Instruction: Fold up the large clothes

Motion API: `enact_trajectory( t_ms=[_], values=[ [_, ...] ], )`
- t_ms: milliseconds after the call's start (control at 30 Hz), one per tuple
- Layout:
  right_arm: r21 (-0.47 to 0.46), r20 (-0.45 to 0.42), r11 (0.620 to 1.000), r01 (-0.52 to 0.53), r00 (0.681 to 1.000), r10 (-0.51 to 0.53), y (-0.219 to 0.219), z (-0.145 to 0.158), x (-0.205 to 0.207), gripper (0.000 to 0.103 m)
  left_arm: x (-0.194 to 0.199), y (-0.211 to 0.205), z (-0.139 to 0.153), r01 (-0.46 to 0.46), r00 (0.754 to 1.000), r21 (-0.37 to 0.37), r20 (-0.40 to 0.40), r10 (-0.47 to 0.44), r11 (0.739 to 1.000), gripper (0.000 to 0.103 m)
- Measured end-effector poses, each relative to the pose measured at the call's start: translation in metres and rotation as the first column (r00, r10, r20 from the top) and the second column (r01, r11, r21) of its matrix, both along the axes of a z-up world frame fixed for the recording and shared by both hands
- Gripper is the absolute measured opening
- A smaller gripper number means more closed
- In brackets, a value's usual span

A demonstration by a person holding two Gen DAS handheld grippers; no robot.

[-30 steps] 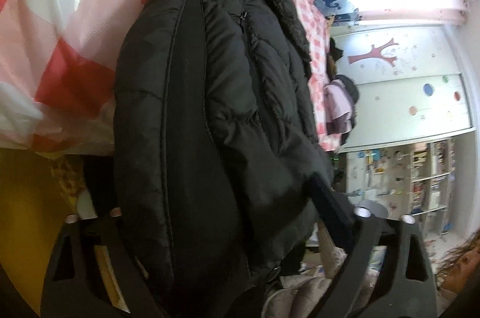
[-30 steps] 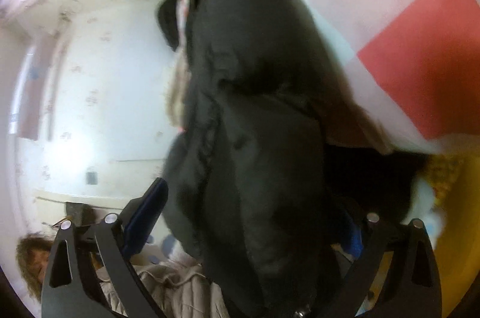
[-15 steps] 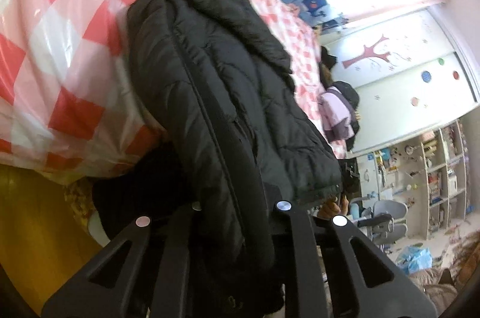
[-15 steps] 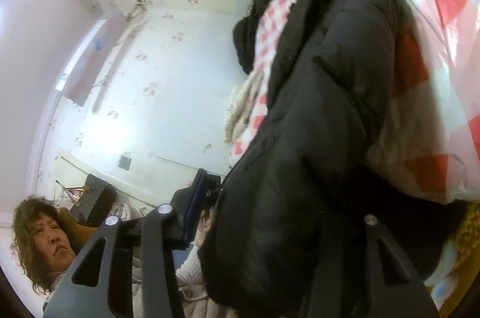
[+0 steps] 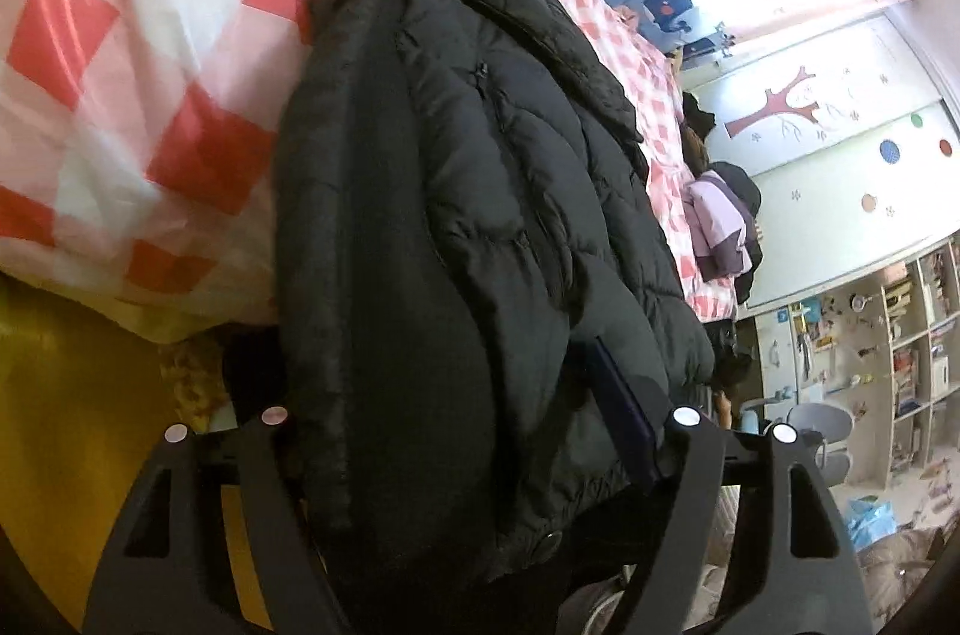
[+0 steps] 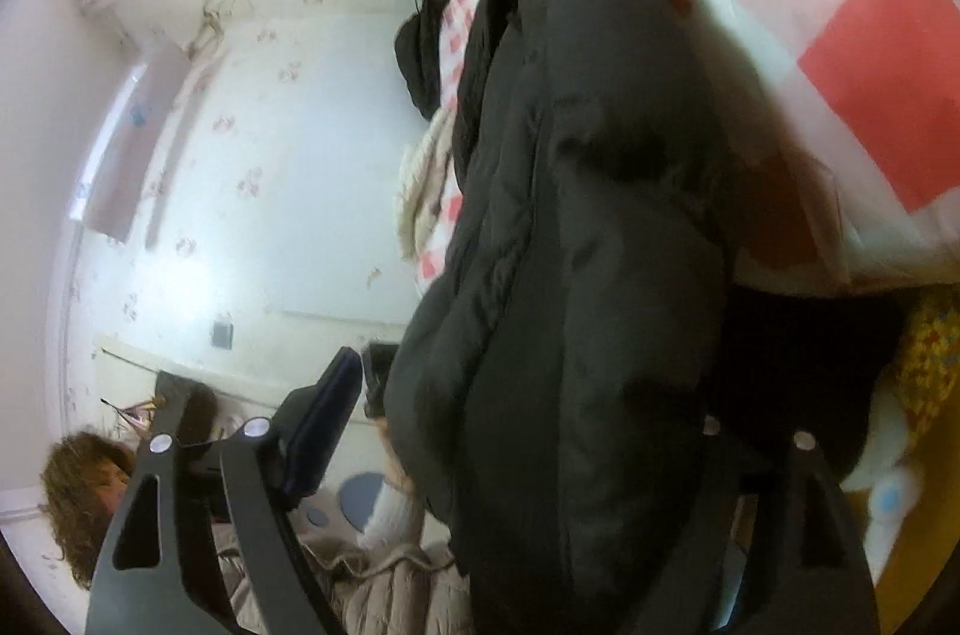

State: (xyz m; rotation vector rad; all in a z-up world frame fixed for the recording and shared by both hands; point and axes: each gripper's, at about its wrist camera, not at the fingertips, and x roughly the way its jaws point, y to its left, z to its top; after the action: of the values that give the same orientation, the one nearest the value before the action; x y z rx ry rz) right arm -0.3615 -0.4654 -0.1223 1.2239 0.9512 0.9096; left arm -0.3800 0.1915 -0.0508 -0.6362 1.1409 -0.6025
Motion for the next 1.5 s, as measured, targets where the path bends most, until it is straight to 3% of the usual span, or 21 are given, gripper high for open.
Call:
enact_trajectory(
  t_ms=[33, 67, 133, 200, 267, 367, 467, 600, 800, 933, 1067, 1200, 1300, 1400, 1433, 1467, 1500],
  values=[
    [0.0, 0.018, 1.0, 0.016, 1.0, -0.016, 0.0, 0.003, 0.0, 0.075, 0.0, -0.002, -0.001, 0.009, 1.0, 0.004, 0.006, -0.009, 1.0, 0.046],
    [-0.018, 0.038, 0.999, 0.029, 0.999, -0.028, 0.002, 0.008, -0.001, 0.069, 0.0, -0.002, 0.0, 0.017, 1.0, 0.005, 0.007, -0.017, 1.0, 0.039],
    [-0.049, 0.059, 0.997, 0.066, 0.996, -0.063, 0.003, 0.016, -0.004, 0.04, -0.003, 0.0, 0.006, -0.003, 1.0, 0.01, 0.031, 0.003, 1.0, 0.023],
    [-0.05, 0.083, 0.993, 0.103, 0.992, -0.099, 0.006, 0.025, -0.006, 0.029, -0.006, -0.002, 0.018, -0.023, 0.996, 0.062, 0.084, 0.018, 0.998, 0.018],
    [-0.034, 0.098, 0.991, 0.132, 0.987, -0.128, 0.013, 0.032, -0.008, 0.027, -0.013, -0.014, 0.032, -0.03, 0.989, 0.179, 0.145, 0.004, 0.983, 0.017],
    [-0.027, 0.099, 0.991, 0.128, 0.987, -0.125, 0.018, 0.033, -0.01, 0.027, -0.022, -0.041, 0.053, -0.036, 0.968, 0.371, 0.243, -0.06, 0.928, 0.016],
    [-0.048, 0.087, 0.992, 0.117, 0.99, -0.112, 0.017, 0.03, -0.012, 0.027, -0.029, -0.056, 0.063, -0.058, 0.953, 0.464, 0.29, -0.09, 0.884, 0.016],
    [-0.062, 0.095, 0.99, 0.124, 0.988, -0.118, 0.017, 0.04, -0.014, 0.025, -0.035, -0.062, 0.07, -0.081, 0.94, 0.517, 0.324, -0.107, 0.852, 0.016],
    [-0.034, 0.182, 0.992, 0.121, 0.977, -0.113, 0.023, 0.075, -0.022, 0.021, -0.055, -0.079, 0.084, -0.098, 0.917, 0.582, 0.368, -0.154, 0.807, 0.016],
    [-0.093, 0.139, 0.994, 0.062, 0.989, -0.048, 0.028, 0.07, -0.02, 0.025, -0.06, -0.084, 0.081, -0.104, 0.912, 0.625, 0.37, -0.176, 0.773, 0.017],
    [-0.147, 0.034, 0.989, 0.015, 0.999, -0.01, 0.029, 0.045, -0.014, 0.049, -0.058, -0.079, 0.071, -0.105, 0.929, 0.605, 0.344, -0.14, 0.789, 0.026],
    [-0.123, 0.02, 0.992, -0.005, 1.0, 0.007, 0.031, 0.033, -0.015, 0.049, -0.059, -0.074, 0.062, -0.108, 0.937, 0.604, 0.328, -0.123, 0.79, 0.042],
    [-0.116, 0.027, 0.993, 0.014, 1.0, -0.011, 0.035, 0.032, -0.014, 0.049, -0.06, -0.075, 0.062, -0.111, 0.935, 0.613, 0.332, -0.127, 0.782, 0.044],
    [-0.124, 0.039, 0.991, 0.041, 0.999, -0.036, 0.03, 0.03, -0.016, 0.038, -0.059, -0.076, 0.062, -0.107, 0.935, 0.619, 0.329, -0.134, 0.778, 0.044],
    [-0.125, 0.049, 0.99, 0.059, 0.997, -0.053, 0.029, 0.031, -0.017, 0.035, -0.058, -0.075, 0.062, -0.101, 0.938, 0.605, 0.321, -0.126, 0.79, 0.041],
    [-0.122, 0.056, 0.99, 0.072, 0.996, -0.066, 0.03, 0.032, -0.018, 0.032, -0.057, -0.07, 0.061, -0.09, 0.945, 0.569, 0.309, -0.111, 0.817, 0.036],
    [-0.113, 0.063, 0.99, 0.085, 0.995, -0.078, 0.029, 0.034, -0.019, 0.03, -0.053, -0.061, 0.058, -0.067, 0.955, 0.488, 0.283, -0.085, 0.87, 0.025]
  ],
)
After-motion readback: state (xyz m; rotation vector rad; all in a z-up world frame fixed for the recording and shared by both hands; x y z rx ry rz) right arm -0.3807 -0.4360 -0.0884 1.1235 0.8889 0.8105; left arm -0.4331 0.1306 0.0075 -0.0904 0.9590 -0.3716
